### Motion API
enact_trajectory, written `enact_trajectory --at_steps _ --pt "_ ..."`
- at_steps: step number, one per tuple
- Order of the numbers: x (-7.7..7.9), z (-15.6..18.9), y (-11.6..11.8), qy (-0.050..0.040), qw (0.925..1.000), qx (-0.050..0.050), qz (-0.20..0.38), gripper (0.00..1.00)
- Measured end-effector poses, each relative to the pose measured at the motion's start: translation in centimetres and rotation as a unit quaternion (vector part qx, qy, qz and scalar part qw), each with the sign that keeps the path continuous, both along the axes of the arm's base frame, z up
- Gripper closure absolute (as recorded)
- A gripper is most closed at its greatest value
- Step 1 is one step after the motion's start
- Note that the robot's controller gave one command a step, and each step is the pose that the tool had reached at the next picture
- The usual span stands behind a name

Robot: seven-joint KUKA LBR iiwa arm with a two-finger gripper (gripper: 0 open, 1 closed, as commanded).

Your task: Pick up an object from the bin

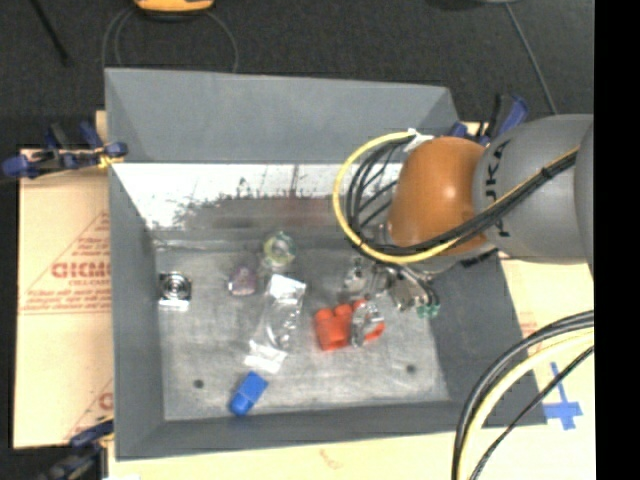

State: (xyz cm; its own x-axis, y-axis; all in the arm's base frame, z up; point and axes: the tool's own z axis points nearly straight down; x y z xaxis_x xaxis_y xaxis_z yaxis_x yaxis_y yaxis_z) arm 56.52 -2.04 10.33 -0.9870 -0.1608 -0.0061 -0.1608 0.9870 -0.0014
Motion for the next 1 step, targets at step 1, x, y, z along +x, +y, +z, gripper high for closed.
enact_trajectory --at_steps 1 --pt "2.96 15.61 -1.74 -0.0028 0.9860 -0.002 0.166 1.00"
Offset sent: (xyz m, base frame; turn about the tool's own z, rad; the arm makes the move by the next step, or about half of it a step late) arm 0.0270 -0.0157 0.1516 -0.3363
